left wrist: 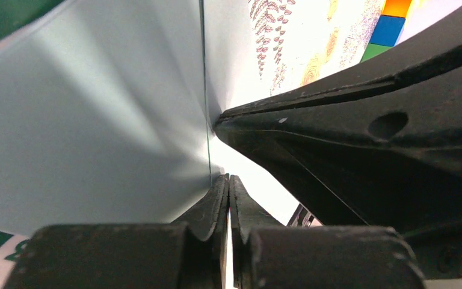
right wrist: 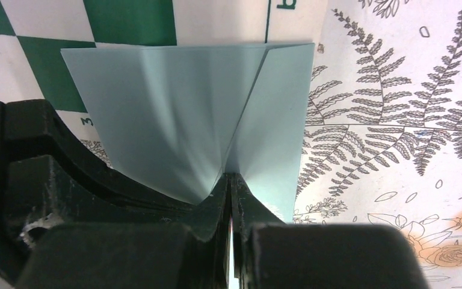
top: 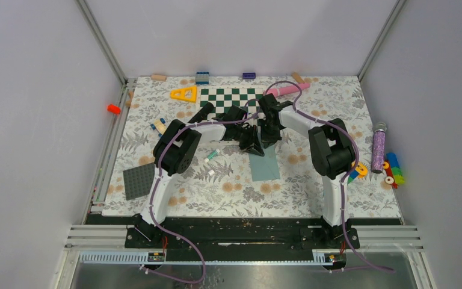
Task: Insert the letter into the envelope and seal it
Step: Seal the envelope flap on the envelope.
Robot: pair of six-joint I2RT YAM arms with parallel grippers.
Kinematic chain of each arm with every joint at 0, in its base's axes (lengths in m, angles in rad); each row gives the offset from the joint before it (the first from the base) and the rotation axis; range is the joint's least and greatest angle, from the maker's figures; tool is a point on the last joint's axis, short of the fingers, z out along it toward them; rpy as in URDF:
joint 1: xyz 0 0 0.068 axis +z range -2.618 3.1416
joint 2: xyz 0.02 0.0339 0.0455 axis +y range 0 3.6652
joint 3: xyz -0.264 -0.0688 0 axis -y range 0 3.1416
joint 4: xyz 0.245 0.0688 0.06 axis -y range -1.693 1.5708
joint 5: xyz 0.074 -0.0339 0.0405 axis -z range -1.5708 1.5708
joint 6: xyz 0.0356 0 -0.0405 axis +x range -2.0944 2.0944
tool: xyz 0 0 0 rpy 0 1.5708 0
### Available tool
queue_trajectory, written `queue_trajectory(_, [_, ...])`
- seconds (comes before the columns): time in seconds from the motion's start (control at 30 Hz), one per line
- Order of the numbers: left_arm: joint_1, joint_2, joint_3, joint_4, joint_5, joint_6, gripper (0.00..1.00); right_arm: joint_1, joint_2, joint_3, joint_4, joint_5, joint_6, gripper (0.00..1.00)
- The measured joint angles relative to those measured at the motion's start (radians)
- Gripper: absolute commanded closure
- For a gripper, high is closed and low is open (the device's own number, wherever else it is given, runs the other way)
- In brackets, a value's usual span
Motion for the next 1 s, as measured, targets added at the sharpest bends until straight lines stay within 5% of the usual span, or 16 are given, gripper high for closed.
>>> queue_trajectory(0.43, [0.000,0.000,0.000,0.000,0.001,0.000,1.00,-0.001,0.031,0.068,0.019,0.082,-0.016,1.00])
queue_trajectory(0.63, [0.005,-0.002,0.004,-0.014,0.002,0.020,0.90,-0.005,0.008,0.070,0.028,0.075,-0.029,1.00])
queue_trajectory(1.0, [0.055,-0.108,0.045,-0.112,0.013,0.098,0.65,-0.072,-0.297,-0.039,0.071,0.066,-0.055,1.00])
